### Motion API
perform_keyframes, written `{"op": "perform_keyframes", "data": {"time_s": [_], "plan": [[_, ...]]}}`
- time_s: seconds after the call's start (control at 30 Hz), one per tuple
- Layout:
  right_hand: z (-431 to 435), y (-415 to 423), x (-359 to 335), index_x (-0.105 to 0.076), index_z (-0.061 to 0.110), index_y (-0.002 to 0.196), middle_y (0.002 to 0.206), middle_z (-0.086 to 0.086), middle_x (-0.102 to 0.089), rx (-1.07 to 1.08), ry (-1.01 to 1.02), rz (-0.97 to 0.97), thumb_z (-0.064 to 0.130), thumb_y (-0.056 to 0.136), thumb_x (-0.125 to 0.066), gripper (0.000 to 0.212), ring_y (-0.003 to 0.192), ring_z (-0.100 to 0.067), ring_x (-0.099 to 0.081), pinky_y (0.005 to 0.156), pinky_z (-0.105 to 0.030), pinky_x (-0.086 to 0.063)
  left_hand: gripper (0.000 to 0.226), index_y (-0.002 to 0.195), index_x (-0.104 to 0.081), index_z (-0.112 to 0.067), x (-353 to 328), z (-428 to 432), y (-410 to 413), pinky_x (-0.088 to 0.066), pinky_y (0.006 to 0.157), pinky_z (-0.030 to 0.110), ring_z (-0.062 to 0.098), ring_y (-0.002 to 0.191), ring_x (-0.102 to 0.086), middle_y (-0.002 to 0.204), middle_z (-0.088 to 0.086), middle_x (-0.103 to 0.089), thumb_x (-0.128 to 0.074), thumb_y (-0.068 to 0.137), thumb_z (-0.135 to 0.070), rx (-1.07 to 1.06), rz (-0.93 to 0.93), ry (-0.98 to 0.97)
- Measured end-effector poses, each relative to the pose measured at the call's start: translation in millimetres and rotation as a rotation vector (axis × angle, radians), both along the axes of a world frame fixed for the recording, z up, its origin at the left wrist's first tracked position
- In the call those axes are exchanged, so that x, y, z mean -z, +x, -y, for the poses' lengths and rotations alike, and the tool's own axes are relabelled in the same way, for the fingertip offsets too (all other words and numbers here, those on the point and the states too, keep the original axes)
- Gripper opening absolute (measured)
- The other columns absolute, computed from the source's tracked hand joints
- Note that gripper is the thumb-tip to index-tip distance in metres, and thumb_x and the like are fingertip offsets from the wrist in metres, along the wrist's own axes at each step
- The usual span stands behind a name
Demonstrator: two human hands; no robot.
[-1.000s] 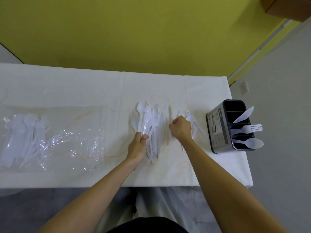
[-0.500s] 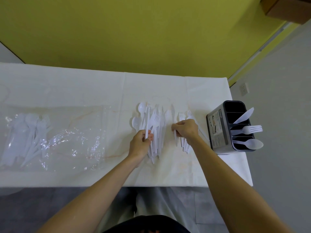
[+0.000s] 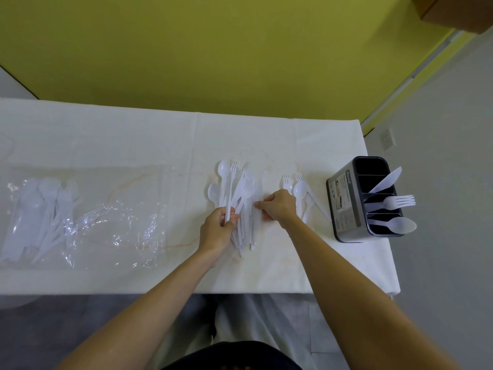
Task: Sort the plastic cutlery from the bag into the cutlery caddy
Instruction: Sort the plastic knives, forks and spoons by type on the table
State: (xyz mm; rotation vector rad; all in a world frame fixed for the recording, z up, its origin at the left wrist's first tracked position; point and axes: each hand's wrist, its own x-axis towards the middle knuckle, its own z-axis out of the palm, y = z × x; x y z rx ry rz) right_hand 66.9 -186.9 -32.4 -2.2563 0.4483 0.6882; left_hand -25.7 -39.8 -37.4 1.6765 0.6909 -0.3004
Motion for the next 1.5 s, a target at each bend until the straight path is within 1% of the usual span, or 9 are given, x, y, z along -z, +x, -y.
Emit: {"op": "perform_keyframes", "data": {"time_s": [0.2,0.37,0.47,0.6,0.7,0.83,0.93,1.17,1.5], "plan": [[17,-1,-4,-0.056,0.007,0.057,0.056,-0.006,-0.063,0.01,0.016,-0.023,0.011,0.08,-0.067,0.027,0.045,-0.009,-0.06,0.057,-0.017,-0.05,0.012,0.101,-0.061,-0.029,-5,3,1,-0.054,0.091,0.037,0.016,0.097,-0.065,0.1,-0.004,-0.068,-0.06,0.092,-0.021,0.008,-0.005,-0.006],[29,5,-12,-0.055,0.01,0.07,0.07,-0.011,-0.065,0.202,0.382,-0.042,0.001,0.079,-0.073,0.022,0.056,-0.019,-0.065,0.08,-0.03,-0.059,0.012,0.102,-0.061,-0.03,-8,4,5,-0.053,0.092,0.038,0.017,0.098,-0.065,0.104,-0.003,-0.069,-0.059,0.092,-0.024,0.021,-0.005,-0.017],[24,6,-23,-0.058,0.006,0.073,0.076,-0.013,-0.066,0.194,0.605,-0.076,-0.002,0.081,-0.073,0.019,0.067,-0.019,-0.066,0.074,-0.024,-0.06,0.014,0.105,-0.062,-0.029,-10,8,10,-0.052,0.089,0.033,0.016,0.098,-0.064,0.103,-0.004,-0.069,-0.054,0.094,-0.024,0.071,0.008,-0.023],[11,2,-30,-0.066,-0.004,0.093,0.085,-0.012,-0.072,0.125,0.685,-0.088,0.0,0.081,-0.074,0.014,0.08,-0.02,-0.071,0.079,-0.025,-0.059,0.021,0.111,-0.062,-0.023,-13,12,14,-0.051,0.093,0.038,0.019,0.1,-0.065,0.104,0.0,-0.07,-0.049,0.095,-0.015,0.208,0.017,-0.081],[4,-1,-28,-0.066,0.004,0.082,0.082,-0.011,-0.071,0.125,0.71,-0.08,0.007,0.082,-0.076,0.011,0.078,-0.02,-0.07,0.08,-0.029,-0.059,0.022,0.115,-0.058,-0.016,-12,10,14,-0.05,0.08,0.029,0.014,0.09,-0.063,0.101,0.0,-0.067,-0.045,0.097,-0.012,0.206,-0.013,-0.085],[1,-6,-8,-0.06,0.009,0.081,0.077,-0.012,-0.068,0.136,0.298,0.085,0.028,0.088,-0.072,0.024,0.061,-0.02,-0.064,0.058,-0.024,-0.054,0.019,0.116,-0.05,-0.015,-7,2,11,-0.05,0.084,0.035,0.021,0.094,-0.061,0.106,0.005,-0.061,-0.044,0.098,-0.012,0.099,-0.069,-0.039],[-5,-17,7,-0.052,0.013,0.08,0.075,-0.007,-0.063,-0.011,-0.023,0.082,0.032,0.085,-0.073,0.028,0.066,-0.024,-0.061,0.065,-0.031,-0.05,0.022,0.119,-0.048,-0.013,-2,-3,8,-0.049,0.092,0.037,0.019,0.094,-0.059,0.105,0.002,-0.06,-0.043,0.098,-0.009,0.032,-0.091,-0.075],[14,-14,2,-0.053,0.011,0.063,0.064,-0.011,-0.053,-0.05,-0.099,0.037,0.004,0.076,-0.062,0.017,0.061,-0.02,-0.049,0.056,-0.026,-0.039,0.028,0.12,-0.042,-0.014,-4,-6,8,-0.05,0.082,0.028,0.013,0.084,-0.055,0.101,-0.001,-0.057,-0.037,0.097,0.002,0.03,-0.087,-0.161],[-1,-11,8,-0.05,0.012,0.054,0.06,-0.012,-0.059,-0.049,-0.06,0.023,0.019,0.079,-0.074,0.035,0.056,-0.021,-0.057,0.063,-0.029,-0.051,0.012,0.106,-0.042,-0.013,2,-5,11,-0.038,0.065,0.027,0.014,0.064,-0.036,0.083,0.002,-0.044,-0.032,0.101,-0.019,0.026,-0.119,-0.181]]}}
